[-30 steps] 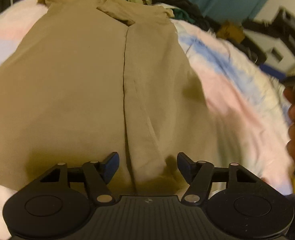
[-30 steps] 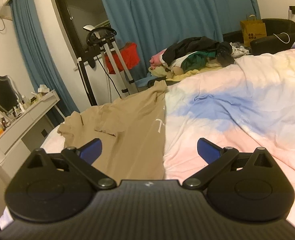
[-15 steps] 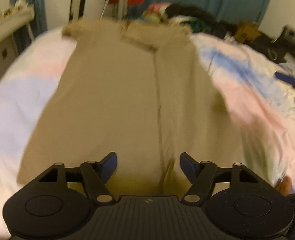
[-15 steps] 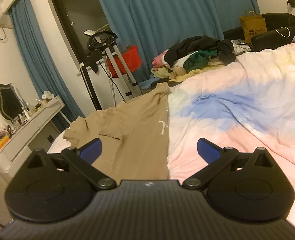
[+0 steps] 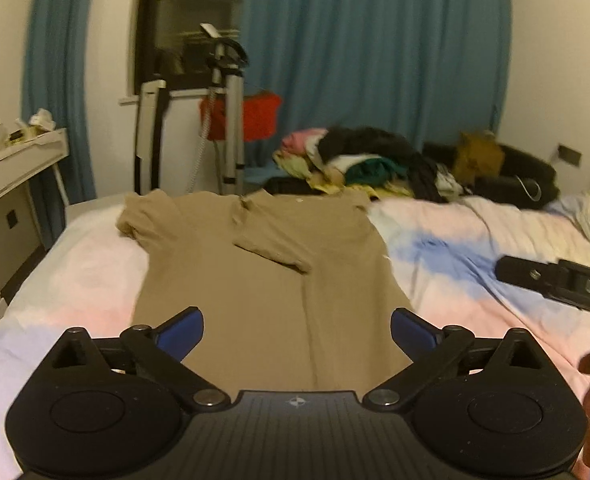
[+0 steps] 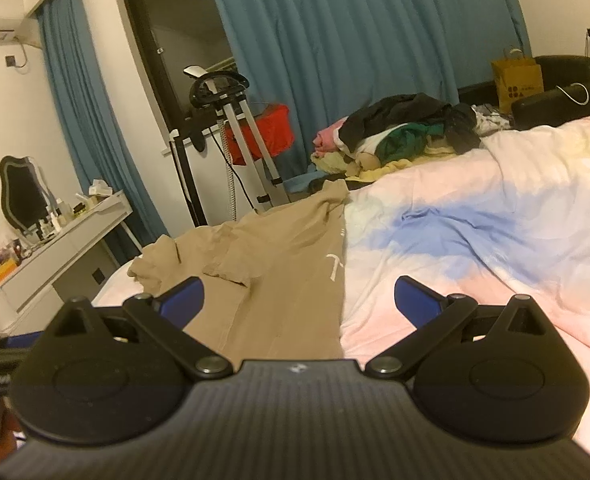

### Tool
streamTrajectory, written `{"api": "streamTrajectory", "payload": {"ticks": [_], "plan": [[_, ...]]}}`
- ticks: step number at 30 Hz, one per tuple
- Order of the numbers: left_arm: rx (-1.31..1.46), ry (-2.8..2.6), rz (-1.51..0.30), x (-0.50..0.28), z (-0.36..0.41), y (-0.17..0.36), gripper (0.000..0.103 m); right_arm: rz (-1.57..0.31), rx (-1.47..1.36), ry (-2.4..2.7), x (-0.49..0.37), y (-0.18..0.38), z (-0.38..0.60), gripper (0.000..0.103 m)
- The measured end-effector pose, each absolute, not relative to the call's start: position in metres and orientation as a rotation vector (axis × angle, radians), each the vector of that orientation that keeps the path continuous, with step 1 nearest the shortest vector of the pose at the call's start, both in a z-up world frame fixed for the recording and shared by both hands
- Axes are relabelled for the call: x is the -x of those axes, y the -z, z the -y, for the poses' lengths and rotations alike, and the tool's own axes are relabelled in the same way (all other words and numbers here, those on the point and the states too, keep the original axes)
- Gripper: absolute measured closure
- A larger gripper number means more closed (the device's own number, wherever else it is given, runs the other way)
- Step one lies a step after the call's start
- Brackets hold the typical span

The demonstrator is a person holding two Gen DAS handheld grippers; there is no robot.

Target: Fold clothes

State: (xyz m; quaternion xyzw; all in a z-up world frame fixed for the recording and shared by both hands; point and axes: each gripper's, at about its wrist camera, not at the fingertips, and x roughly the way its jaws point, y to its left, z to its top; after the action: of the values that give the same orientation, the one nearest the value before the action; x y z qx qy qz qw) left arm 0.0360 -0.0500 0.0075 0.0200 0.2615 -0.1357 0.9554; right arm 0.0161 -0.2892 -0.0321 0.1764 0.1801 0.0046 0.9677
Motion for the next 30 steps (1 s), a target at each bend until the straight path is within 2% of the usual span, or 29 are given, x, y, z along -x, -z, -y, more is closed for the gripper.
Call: {"api": "streamTrajectory", "payload": {"ticks": [5, 13, 15, 19, 21, 28, 29, 30], "plan": [[-0.023, 0.281, -0.556, -0.04, 0.019, 0.001, 0.002, -0.377, -0.304, -0.035, -0.023, 0.038, 0.271, 0.0], [0.034, 0.228, -0.522, -0.051, -0.04, -0.004, 0.001, -0.423, -0.106, -0.141, -0.111, 0.041, 0.217, 0.0], [0.076, 0.208, -0.53, -0.057, -0.055, -0.001, 0.001, -0.447, -0.058, -0.198, -0.153, 0.043, 0.192, 0.005], [0.192, 0.216, -0.58, -0.069, -0.073, 0.014, 0.001, -0.501, -0.037, -0.334, -0.237, 0.054, 0.134, 0.006], [0.183, 0.228, -0.584, -0.074, -0.078, 0.023, 0.001, -0.529, -0.034, -0.393, -0.278, 0.061, 0.104, 0.014], [0.22, 0.183, -0.597, -0.109, -0.097, 0.057, 0.001, -0.527, 0.134, -0.513, -0.373, 0.089, -0.012, 0.016], [0.245, 0.19, -0.618, -0.114, -0.1, 0.063, 0.001, -0.539, 0.151, -0.514, -0.384, 0.094, -0.026, 0.018], [0.272, 0.199, -0.643, -0.12, -0.103, 0.07, 0.001, -0.546, 0.163, -0.508, -0.394, 0.098, -0.036, 0.027]]}}
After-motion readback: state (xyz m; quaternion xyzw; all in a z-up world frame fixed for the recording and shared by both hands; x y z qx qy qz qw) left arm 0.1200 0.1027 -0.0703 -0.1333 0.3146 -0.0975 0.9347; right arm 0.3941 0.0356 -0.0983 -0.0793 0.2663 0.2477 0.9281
